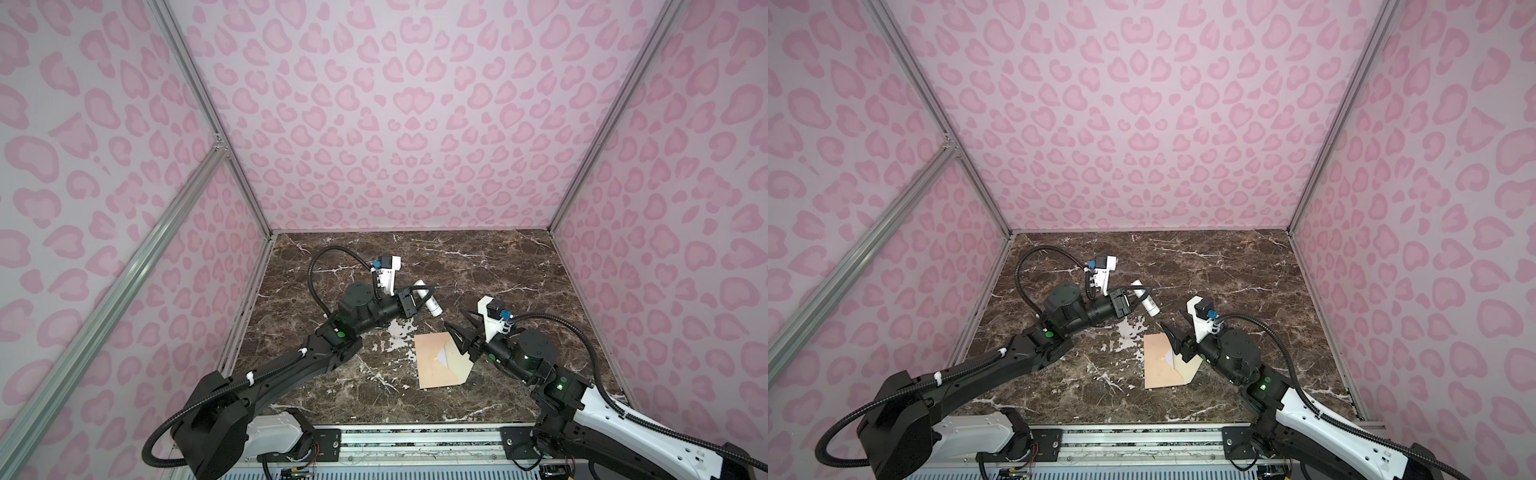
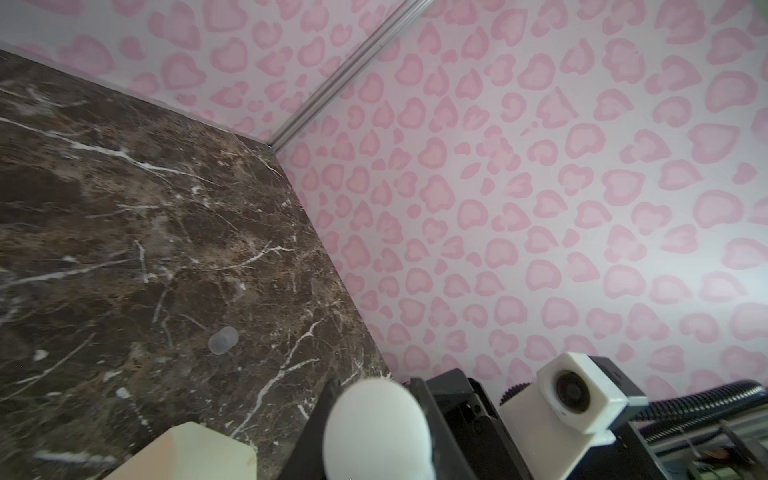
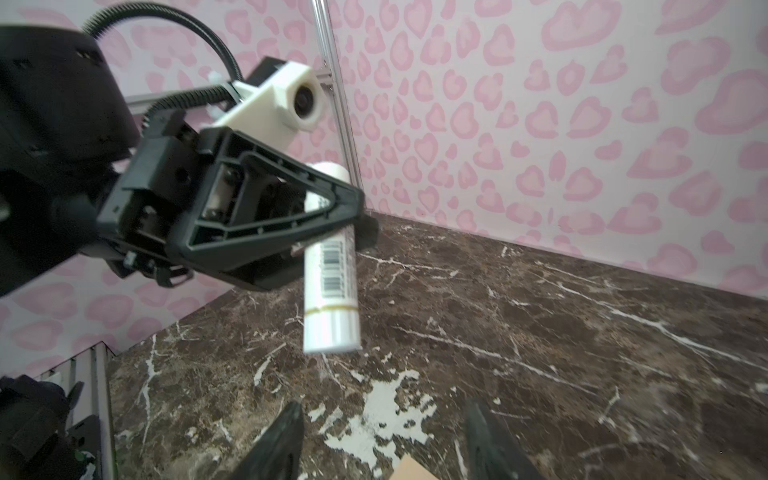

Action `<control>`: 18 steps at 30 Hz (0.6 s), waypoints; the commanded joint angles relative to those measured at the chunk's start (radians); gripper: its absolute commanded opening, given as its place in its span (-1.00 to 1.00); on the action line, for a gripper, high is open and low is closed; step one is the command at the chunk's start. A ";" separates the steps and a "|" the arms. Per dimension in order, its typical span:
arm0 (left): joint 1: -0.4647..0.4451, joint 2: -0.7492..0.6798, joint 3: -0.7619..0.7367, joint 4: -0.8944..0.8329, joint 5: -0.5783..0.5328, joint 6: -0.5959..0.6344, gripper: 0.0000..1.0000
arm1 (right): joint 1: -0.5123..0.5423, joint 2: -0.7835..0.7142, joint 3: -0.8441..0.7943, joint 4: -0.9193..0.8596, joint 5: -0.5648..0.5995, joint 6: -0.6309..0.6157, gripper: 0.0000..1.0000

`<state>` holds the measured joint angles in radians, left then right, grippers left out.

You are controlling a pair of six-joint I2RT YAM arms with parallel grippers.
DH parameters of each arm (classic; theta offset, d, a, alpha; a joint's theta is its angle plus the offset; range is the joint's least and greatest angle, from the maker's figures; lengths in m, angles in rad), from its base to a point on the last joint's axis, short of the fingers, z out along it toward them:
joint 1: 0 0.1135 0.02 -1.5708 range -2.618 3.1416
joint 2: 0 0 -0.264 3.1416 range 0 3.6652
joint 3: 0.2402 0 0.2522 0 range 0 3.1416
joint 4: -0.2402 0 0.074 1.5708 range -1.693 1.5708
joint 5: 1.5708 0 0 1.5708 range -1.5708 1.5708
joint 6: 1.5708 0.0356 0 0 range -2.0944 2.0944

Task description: Place the letter into the envelope and seal it

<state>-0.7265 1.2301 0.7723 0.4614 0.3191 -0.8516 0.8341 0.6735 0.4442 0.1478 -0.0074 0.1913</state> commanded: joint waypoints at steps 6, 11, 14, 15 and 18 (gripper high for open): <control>0.012 0.045 0.101 -0.572 -0.040 0.267 -0.74 | -0.146 0.147 0.218 -0.599 0.072 0.229 0.11; 0.007 0.132 0.068 -0.596 0.085 0.241 -0.75 | -0.296 0.439 0.403 -0.904 -0.109 0.295 0.03; 0.008 0.155 0.014 -0.506 0.154 0.192 -0.74 | -0.321 0.536 0.422 -0.935 -0.173 0.316 0.02; 0.006 0.163 -0.003 -0.475 0.172 0.175 -0.74 | -0.327 0.542 0.413 -0.925 -0.183 0.327 0.02; 0.005 0.202 -0.047 -0.369 0.220 0.118 -0.75 | -0.365 0.554 0.376 -0.890 -0.226 0.352 0.02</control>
<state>-0.7204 1.4139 0.7471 -0.0311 0.4538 -0.6750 0.4889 1.2175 0.8387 -0.6991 -0.1722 0.4957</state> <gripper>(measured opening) 0.262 0.509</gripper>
